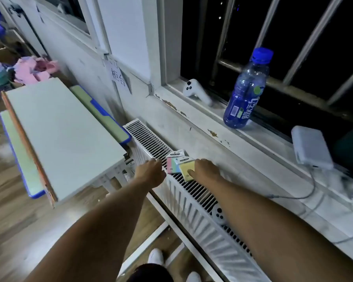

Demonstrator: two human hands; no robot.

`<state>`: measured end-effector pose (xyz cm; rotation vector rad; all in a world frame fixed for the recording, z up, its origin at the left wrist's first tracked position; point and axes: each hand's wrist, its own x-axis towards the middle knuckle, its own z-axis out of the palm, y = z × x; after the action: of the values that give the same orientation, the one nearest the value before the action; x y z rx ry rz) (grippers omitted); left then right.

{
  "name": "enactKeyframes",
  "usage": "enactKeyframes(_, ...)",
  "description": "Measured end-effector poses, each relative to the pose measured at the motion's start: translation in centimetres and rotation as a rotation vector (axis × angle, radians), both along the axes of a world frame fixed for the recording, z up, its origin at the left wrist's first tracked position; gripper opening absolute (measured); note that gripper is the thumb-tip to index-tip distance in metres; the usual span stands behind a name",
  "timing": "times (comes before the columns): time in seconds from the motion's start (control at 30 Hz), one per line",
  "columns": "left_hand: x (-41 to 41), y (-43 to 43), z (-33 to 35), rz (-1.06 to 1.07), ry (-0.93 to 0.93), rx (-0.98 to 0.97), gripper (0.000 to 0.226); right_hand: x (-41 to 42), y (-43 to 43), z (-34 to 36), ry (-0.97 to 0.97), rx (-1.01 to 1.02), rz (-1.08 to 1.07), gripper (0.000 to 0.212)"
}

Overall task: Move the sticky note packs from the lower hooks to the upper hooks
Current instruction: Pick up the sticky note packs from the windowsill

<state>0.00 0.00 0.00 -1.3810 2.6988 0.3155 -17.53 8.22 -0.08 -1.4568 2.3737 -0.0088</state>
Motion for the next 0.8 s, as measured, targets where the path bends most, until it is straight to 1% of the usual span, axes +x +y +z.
enactKeyframes(0.17,-1.6,-3.1,-1.4,-0.118,-0.115,0.030,0.037,0.1,-2.4,-1.7,0.016,0.066,-0.098,0.049)
enactKeyframes(0.33,-3.2,-6.0,-3.1,-0.205,-0.184,0.057,0.043,0.4,-4.3,-3.6,-0.020,0.103,-0.187,0.034)
enactKeyframes(0.4,-3.6,-7.0,-4.0,-0.237,-0.203,0.073,0.044,0.4,-5.1,-4.0,-0.035,0.123,-0.237,0.036)
enactKeyframes(0.47,-4.0,-7.9,-4.7,-0.256,-0.211,0.099,0.044,0.3,-5.7,-4.6,-0.033,0.152,-0.262,0.048)
enactKeyframes(0.57,-4.8,-8.9,-5.3,-0.277,-0.224,0.131,0.046,0.2,-6.1,-5.9,-0.015,0.230,-0.269,0.086)
enactKeyframes(0.6,-5.1,-9.2,-5.5,-0.283,-0.231,0.139,0.049,0.2,-6.0,-6.2,-0.025,0.252,-0.274,0.095)
enactKeyframes(0.67,-5.7,-9.8,-6.0,-0.288,-0.249,0.153,0.057,-0.1,-5.9,-6.9,-0.039,0.282,-0.276,0.102)
enactKeyframes(0.8,-6.8,-10.4,-6.7,-0.319,-0.314,0.157,0.075,-1.0,-5.8,-7.3,-0.130,0.279,-0.356,0.096)
